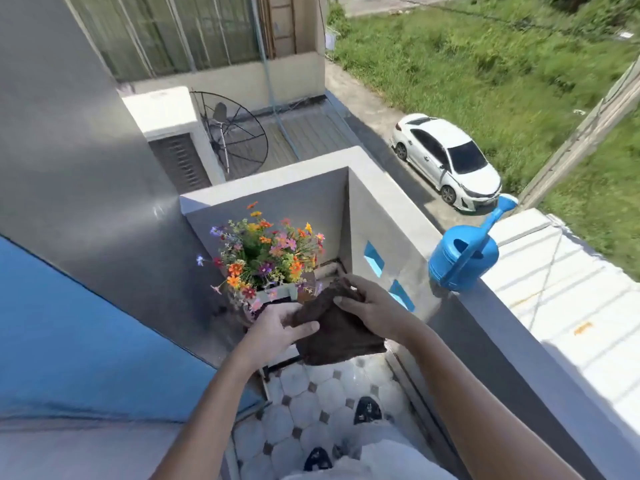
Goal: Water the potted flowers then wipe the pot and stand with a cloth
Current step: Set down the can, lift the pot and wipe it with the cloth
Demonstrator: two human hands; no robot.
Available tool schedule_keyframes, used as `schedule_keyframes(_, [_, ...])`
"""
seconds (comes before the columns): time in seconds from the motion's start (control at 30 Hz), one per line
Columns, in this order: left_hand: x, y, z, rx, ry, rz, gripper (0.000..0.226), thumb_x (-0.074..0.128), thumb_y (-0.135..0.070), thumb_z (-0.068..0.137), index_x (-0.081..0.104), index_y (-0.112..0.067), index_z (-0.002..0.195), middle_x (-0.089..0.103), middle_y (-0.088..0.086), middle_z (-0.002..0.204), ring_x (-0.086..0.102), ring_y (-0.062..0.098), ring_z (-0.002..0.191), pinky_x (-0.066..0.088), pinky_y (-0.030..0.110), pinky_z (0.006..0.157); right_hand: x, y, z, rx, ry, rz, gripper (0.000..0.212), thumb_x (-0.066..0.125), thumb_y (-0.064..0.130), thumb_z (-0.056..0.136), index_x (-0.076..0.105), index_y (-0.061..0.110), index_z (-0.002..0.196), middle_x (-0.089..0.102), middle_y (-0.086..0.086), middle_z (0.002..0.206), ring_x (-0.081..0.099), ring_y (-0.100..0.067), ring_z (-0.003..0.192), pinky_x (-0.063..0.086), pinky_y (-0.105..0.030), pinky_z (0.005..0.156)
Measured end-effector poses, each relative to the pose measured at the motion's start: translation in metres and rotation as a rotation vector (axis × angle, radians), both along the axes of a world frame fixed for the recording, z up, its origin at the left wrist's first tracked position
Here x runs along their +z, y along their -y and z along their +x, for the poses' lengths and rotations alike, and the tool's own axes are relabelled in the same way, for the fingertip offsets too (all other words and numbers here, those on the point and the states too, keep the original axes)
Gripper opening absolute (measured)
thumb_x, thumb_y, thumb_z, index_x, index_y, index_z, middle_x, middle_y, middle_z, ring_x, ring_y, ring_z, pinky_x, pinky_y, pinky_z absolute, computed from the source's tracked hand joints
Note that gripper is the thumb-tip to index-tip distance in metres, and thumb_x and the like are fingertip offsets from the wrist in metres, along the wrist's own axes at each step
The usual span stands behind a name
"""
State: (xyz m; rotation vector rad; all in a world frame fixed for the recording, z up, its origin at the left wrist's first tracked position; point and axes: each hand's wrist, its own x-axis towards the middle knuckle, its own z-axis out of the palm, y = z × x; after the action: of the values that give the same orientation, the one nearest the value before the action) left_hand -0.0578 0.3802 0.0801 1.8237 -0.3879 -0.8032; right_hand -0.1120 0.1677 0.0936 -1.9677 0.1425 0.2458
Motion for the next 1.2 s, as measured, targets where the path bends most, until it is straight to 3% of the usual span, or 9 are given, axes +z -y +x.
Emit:
schedule_keyframes(0.07, [-0.019, -0.002, -0.001, 0.115, -0.034, -0.068, 0.018, 0.071, -0.027, 0.087, 0.073, -0.021, 0.104, 0.077, 0.0, 0.102, 0.071, 0.017, 0.101, 0.057, 0.033, 0.084, -0.006, -0.003, 0.001, -0.045, -0.09, 0.185, 0.019, 0.06, 0.027, 0.097, 0.067, 0.019, 0.112, 0.073, -0.006, 0.106, 0.07, -0.021, 0.098, 0.056, -0.045, 0.094])
schedule_keyframes(0.17, [-0.038, 0.0, 0.002, 0.267, -0.07, -0.137, 0.017, 0.071, -0.023, 0.088, 0.071, -0.019, 0.104, 0.077, 0.003, 0.101, 0.072, 0.02, 0.1, 0.057, 0.04, 0.087, -0.016, -0.006, 0.003, -0.033, -0.252, 0.409, 0.027, 0.071, 0.019, 0.09, 0.068, 0.017, 0.117, 0.076, -0.005, 0.108, 0.073, -0.023, 0.101, 0.06, -0.036, 0.087])
schedule_keyframes(0.3, [-0.057, 0.015, 0.008, 0.347, -0.13, -0.083, 0.015, 0.069, -0.022, 0.087, 0.072, -0.022, 0.102, 0.077, -0.001, 0.095, 0.072, 0.017, 0.093, 0.058, 0.03, 0.078, -0.038, -0.002, 0.016, -0.03, -0.421, 0.331, 0.023, 0.076, 0.012, 0.084, 0.072, 0.011, 0.107, 0.078, -0.008, 0.099, 0.075, -0.025, 0.091, 0.062, -0.034, 0.078])
schedule_keyframes(0.43, [-0.087, 0.036, 0.027, 0.611, -0.325, 0.075, 0.03, 0.044, -0.009, 0.093, 0.069, -0.013, 0.107, 0.072, 0.006, 0.089, 0.057, 0.01, 0.067, 0.039, 0.023, 0.054, -0.066, 0.007, 0.033, -0.278, -0.427, 0.323, 0.015, 0.066, 0.01, 0.091, 0.07, 0.011, 0.106, 0.075, -0.015, 0.101, 0.073, -0.029, 0.09, 0.062, -0.038, 0.076])
schedule_keyframes(0.57, [-0.123, 0.052, 0.064, 0.908, -0.545, 0.041, 0.019, 0.043, -0.02, 0.098, 0.059, -0.015, 0.107, 0.066, 0.008, 0.074, 0.039, 0.012, 0.047, 0.026, 0.021, 0.04, -0.089, 0.017, 0.05, -0.437, -0.457, 0.363, 0.017, 0.056, 0.016, 0.099, 0.065, 0.013, 0.113, 0.072, -0.015, 0.107, 0.071, -0.031, 0.095, 0.06, -0.036, 0.07])
schedule_keyframes(0.7, [-0.147, 0.063, 0.099, 1.069, -0.661, -0.018, 0.016, 0.039, -0.028, 0.101, 0.052, -0.021, 0.104, 0.063, 0.006, 0.074, 0.036, 0.011, 0.046, 0.023, 0.02, 0.04, -0.109, 0.031, 0.067, -0.506, -0.469, 0.349, 0.021, 0.05, 0.022, 0.102, 0.061, 0.018, 0.12, 0.07, -0.013, 0.112, 0.069, -0.031, 0.099, 0.056, -0.034, 0.066])
schedule_keyframes(0.9, [-0.177, 0.072, 0.137, 1.217, -0.661, -0.004, 0.029, 0.023, -0.005, 0.099, 0.045, -0.016, 0.083, 0.053, 0.006, 0.07, 0.033, 0.009, 0.041, 0.02, 0.019, 0.038, -0.12, 0.05, 0.1, -0.621, -0.461, 0.447, 0.024, 0.047, 0.022, 0.103, 0.056, 0.021, 0.125, 0.067, -0.006, 0.116, 0.066, -0.029, 0.104, 0.06, -0.047, 0.08])
schedule_keyframes(1.07, [-0.184, 0.078, 0.149, 1.261, -0.687, 0.006, 0.026, 0.025, -0.001, 0.101, 0.047, -0.011, 0.092, 0.04, 0.001, 0.069, 0.031, 0.011, 0.053, 0.03, 0.02, 0.052, -0.125, 0.062, 0.122, -0.63, -0.385, 0.462, 0.016, 0.051, 0.02, 0.102, 0.06, 0.025, 0.114, 0.068, -0.005, 0.115, 0.066, -0.025, 0.105, 0.058, -0.046, 0.088])
schedule_keyframes(1.2, [-0.18, 0.077, 0.154, 1.259, -0.684, 0.001, 0.029, 0.02, 0.003, 0.1, 0.038, -0.017, 0.112, 0.046, 0.006, 0.075, 0.033, 0.012, 0.054, 0.038, 0.022, 0.06, -0.127, 0.067, 0.132, -0.647, -0.335, 0.482, 0.019, 0.054, 0.016, 0.1, 0.06, 0.026, 0.115, 0.069, -0.002, 0.116, 0.066, -0.023, 0.107, 0.057, -0.042, 0.089])
